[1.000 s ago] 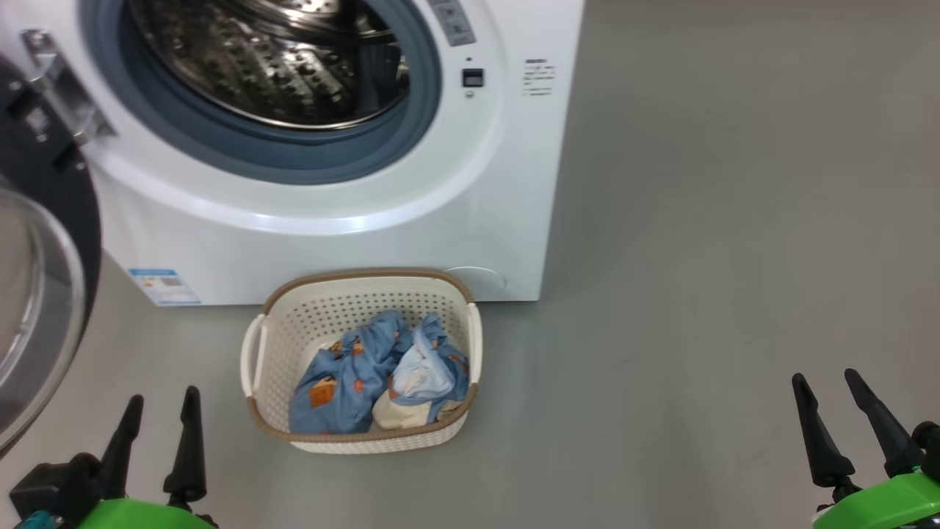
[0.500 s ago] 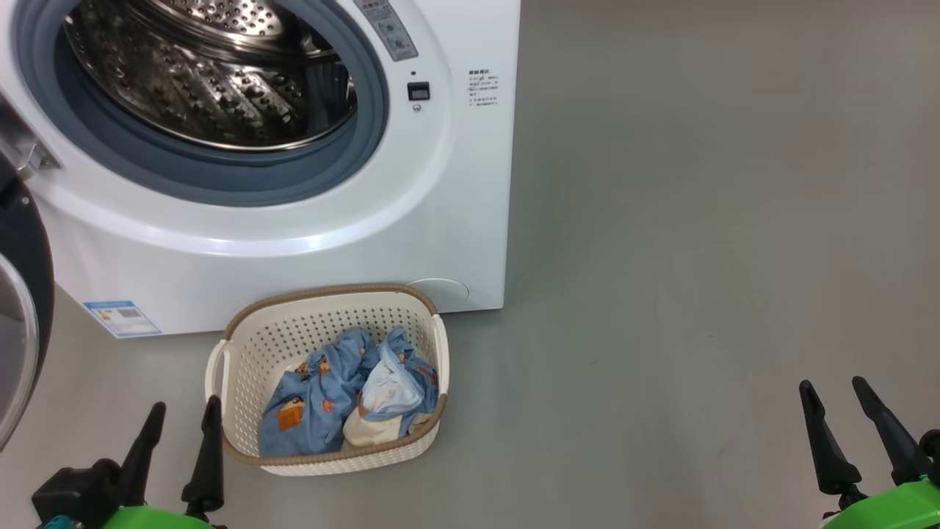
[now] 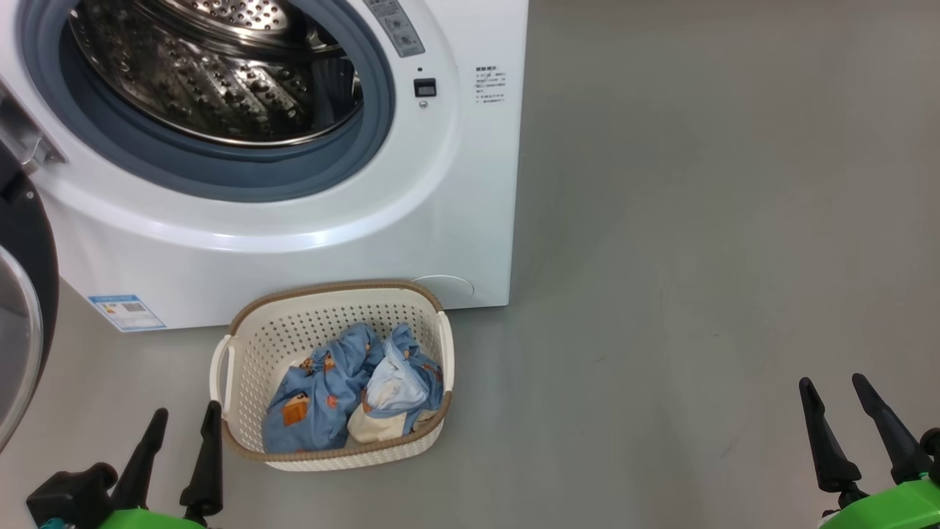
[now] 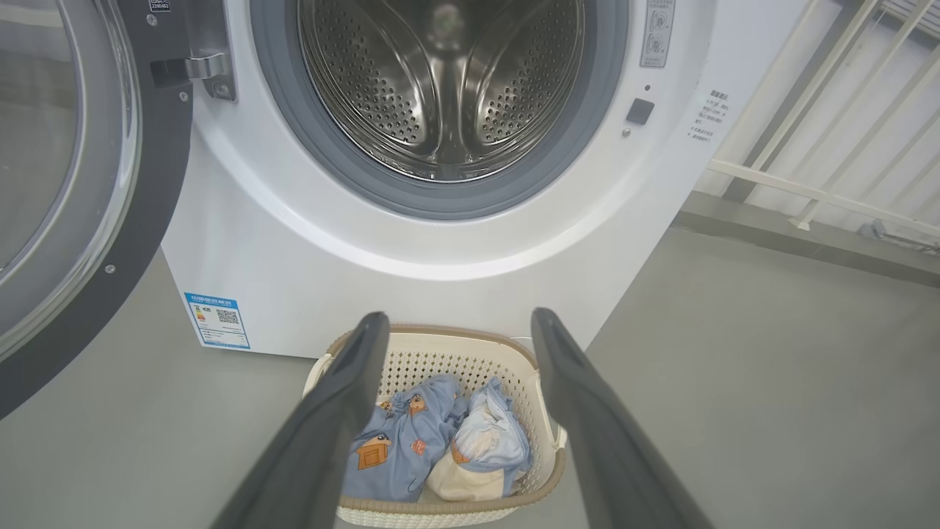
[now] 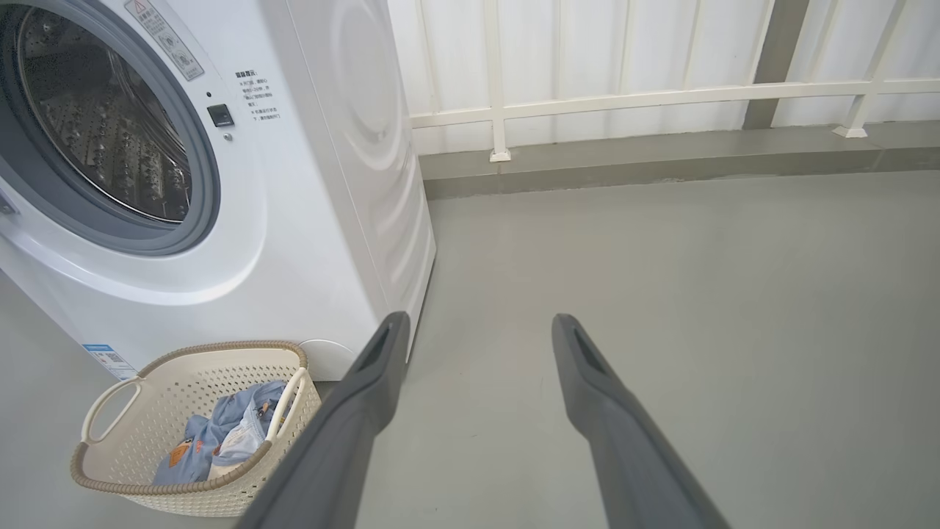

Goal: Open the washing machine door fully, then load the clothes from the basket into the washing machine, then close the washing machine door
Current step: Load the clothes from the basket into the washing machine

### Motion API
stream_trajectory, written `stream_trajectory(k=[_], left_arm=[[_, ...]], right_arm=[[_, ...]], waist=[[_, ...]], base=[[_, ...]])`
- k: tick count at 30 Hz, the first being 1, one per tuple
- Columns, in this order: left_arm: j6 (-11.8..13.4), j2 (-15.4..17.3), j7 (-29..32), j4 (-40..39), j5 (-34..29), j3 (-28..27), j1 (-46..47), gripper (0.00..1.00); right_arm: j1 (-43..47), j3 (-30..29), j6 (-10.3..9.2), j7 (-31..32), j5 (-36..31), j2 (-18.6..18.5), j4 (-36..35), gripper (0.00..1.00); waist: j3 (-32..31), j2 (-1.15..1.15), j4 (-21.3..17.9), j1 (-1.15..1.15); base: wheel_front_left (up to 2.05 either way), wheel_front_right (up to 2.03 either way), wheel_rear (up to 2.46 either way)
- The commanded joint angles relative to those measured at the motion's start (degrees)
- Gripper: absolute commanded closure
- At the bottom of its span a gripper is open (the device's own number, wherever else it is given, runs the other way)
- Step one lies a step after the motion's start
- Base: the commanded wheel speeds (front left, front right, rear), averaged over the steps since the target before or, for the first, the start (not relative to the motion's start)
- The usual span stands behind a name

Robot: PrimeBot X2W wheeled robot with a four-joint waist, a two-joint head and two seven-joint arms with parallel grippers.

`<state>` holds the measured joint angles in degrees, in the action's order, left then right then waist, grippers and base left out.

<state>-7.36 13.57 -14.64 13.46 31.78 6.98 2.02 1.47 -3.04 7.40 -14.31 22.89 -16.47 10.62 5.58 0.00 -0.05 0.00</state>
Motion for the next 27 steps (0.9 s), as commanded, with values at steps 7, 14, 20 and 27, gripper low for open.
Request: stream_trajectory(k=[7, 14, 20, 27], left_arm=[[-0.1, 2.3, -0.4, -1.4, 0.9, -1.3, 2.2, 0.00], [-0.1, 2.3, -0.4, -1.5, 0.7, -1.2, 3.4, 0.00], [-0.1, 2.3, -0.4, -1.0, -0.5, -0.4, 4.2, 0.00], [-0.1, 1.1, -0.4, -0.3, -1.0, 0.2, 5.0, 0.00]], right_arm=[[-0.6, 1.2, 0.09, -0.7, -0.2, -0.9, -1.5, 0.00], [-1.4, 1.5, 0.09, -0.7, -0.1, -0.6, -1.6, 0.00], [-1.8, 1.5, 0.09, -0.7, -0.1, -0.4, -1.6, 0.00], [-2.3, 1.7, 0.09, -0.7, -0.1, 0.3, -1.6, 0.00]], waist=[[0.8, 0.00, 0.1, 0.00], [1.9, 0.00, 0.1, 0.00], [2.6, 0.00, 0.0, 0.00], [3.5, 0.00, 0.1, 0.00]], base=[[0.50, -1.64, 1.13], [0.99, -2.28, 1.28], [0.86, -1.70, 0.84], [0.38, -0.45, 0.07]])
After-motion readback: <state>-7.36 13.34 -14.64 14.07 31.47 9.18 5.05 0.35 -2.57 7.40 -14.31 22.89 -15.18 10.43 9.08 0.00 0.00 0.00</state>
